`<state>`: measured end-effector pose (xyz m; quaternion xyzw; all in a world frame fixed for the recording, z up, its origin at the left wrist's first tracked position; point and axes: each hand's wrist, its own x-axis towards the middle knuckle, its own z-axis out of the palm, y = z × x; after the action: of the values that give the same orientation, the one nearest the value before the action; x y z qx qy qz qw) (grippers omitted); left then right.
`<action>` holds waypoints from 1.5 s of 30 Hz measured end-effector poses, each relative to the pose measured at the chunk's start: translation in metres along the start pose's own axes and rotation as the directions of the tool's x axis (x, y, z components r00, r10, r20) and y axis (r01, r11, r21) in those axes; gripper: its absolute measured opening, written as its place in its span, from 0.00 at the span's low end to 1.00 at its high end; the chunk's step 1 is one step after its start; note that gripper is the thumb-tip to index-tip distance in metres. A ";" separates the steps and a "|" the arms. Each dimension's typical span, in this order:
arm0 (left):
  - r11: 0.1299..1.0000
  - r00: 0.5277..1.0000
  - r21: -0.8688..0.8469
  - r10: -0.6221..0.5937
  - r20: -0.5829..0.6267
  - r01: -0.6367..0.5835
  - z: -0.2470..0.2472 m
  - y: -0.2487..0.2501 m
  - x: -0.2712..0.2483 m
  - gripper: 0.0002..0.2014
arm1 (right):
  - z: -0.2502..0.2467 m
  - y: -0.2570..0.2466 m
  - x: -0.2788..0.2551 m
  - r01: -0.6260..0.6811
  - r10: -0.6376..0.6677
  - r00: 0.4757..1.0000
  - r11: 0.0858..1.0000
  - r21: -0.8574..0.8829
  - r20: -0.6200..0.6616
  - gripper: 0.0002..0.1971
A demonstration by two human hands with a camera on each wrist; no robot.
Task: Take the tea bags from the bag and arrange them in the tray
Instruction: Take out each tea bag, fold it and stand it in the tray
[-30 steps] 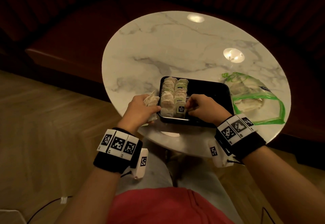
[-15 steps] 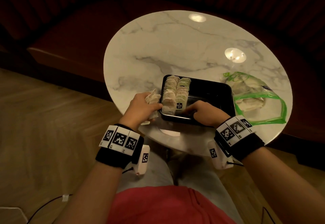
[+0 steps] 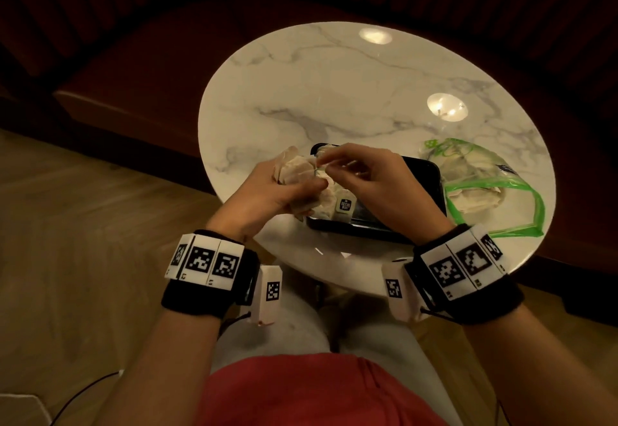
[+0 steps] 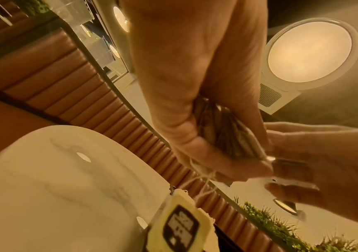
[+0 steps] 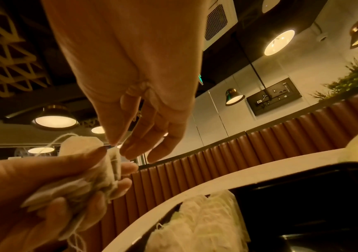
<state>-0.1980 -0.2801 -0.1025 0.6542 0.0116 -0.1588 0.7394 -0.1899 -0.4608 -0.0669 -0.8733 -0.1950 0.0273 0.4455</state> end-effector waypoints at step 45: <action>0.925 0.980 -0.377 -0.028 -0.198 -0.050 0.016 -0.001 0.002 0.04 | -0.033 -0.007 0.002 -0.151 0.117 0.984 0.947 0.285 0.132 0.05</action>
<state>-0.1999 -0.2964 -0.1014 0.5110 0.1127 -0.0828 0.8481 -0.1830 -0.4815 -0.0413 -0.8057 -0.1540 0.1358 0.5557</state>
